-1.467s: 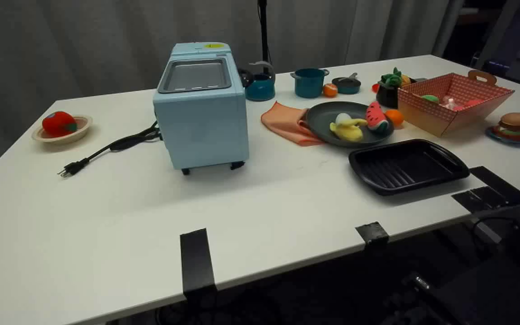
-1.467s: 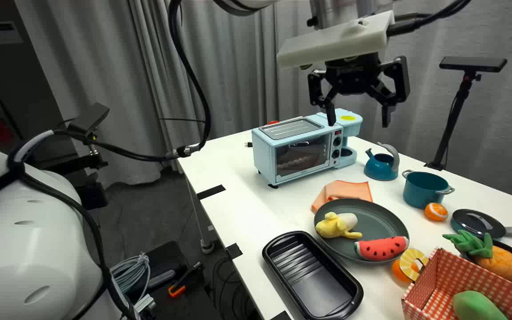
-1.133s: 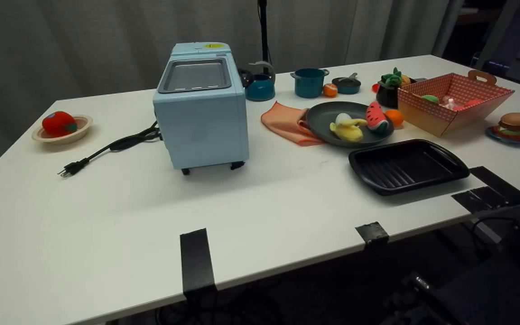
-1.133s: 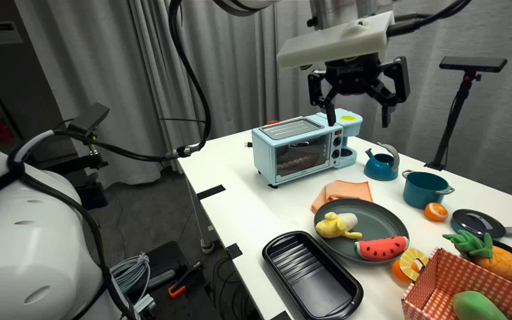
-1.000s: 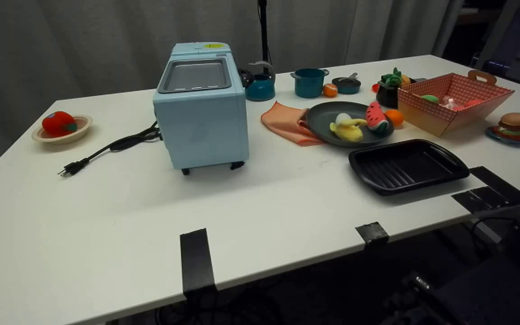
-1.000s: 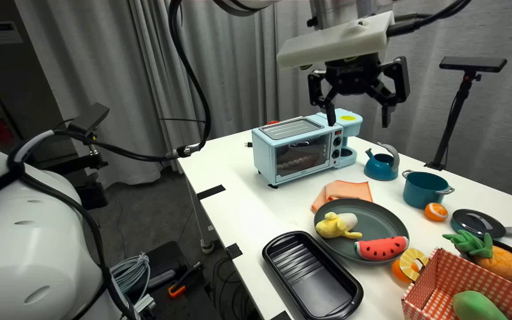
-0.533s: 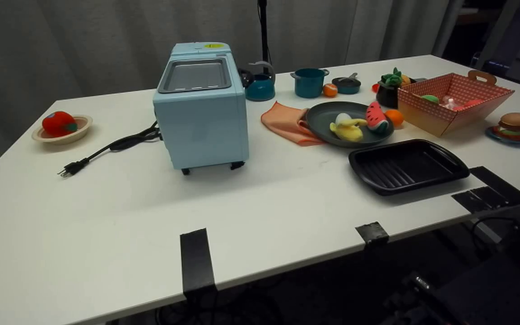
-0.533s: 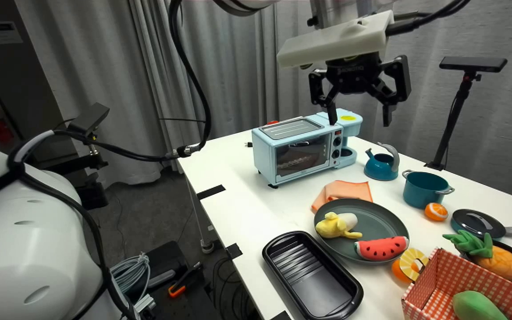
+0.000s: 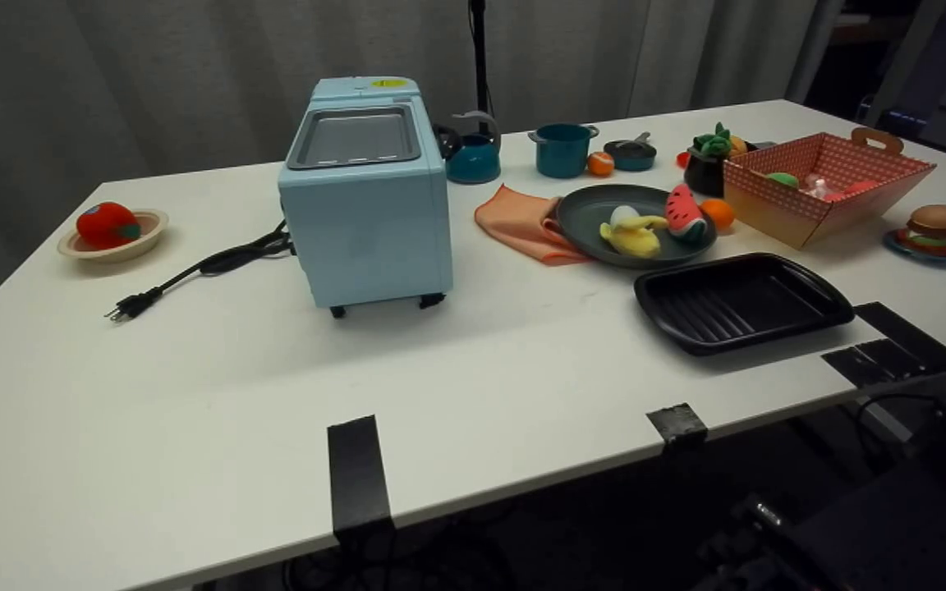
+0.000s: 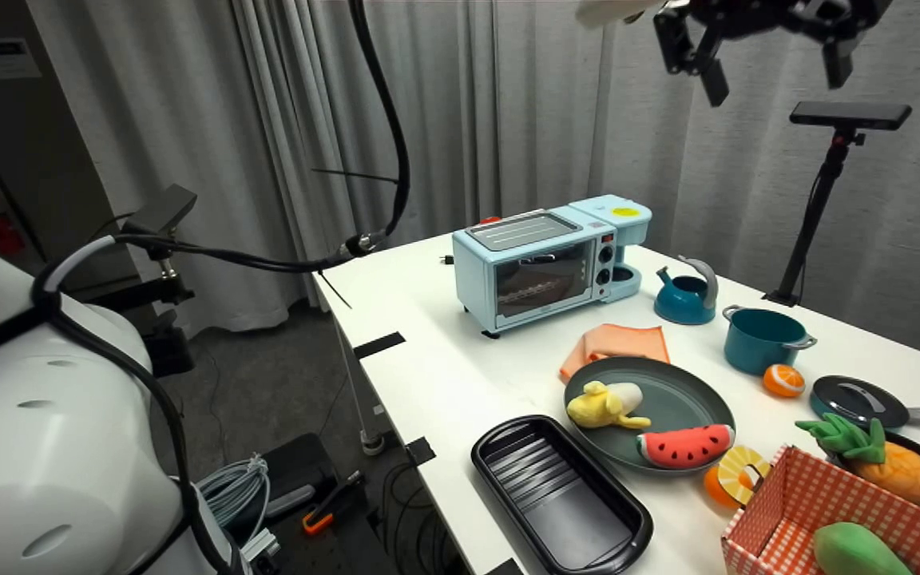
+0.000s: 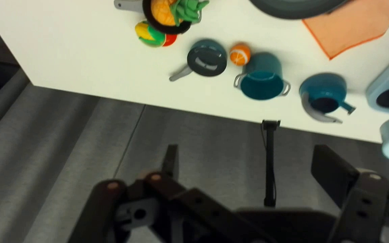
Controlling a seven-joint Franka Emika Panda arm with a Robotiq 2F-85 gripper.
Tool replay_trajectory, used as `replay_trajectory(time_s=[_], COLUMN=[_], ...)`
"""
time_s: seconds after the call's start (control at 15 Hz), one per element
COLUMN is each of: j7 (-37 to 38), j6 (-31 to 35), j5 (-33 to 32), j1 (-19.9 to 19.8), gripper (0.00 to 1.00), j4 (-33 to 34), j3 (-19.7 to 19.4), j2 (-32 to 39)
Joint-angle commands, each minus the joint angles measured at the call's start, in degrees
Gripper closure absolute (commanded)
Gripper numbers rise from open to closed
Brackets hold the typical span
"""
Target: Take the banana plush toy from the plate and put it in the box
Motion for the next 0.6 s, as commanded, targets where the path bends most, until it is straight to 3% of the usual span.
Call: replay_trajectory(time_s=[0.0, 0.13, 0.27, 0.53], j7=[8.3, 17.0, 25.2, 38.9], j6=[7.2, 13.5, 13.2, 4.7], j5=[-0.5, -4.0, -9.7, -18.2], j1=[-2.6, -4.4, -6.0, -4.0], gripper=[0.00, 0.00, 0.00, 0.00], j4=[6.0, 5.9, 5.6, 5.1], j3=[1.8, 4.0, 6.8, 10.1], j2=[5.1, 7.7, 10.1, 14.7])
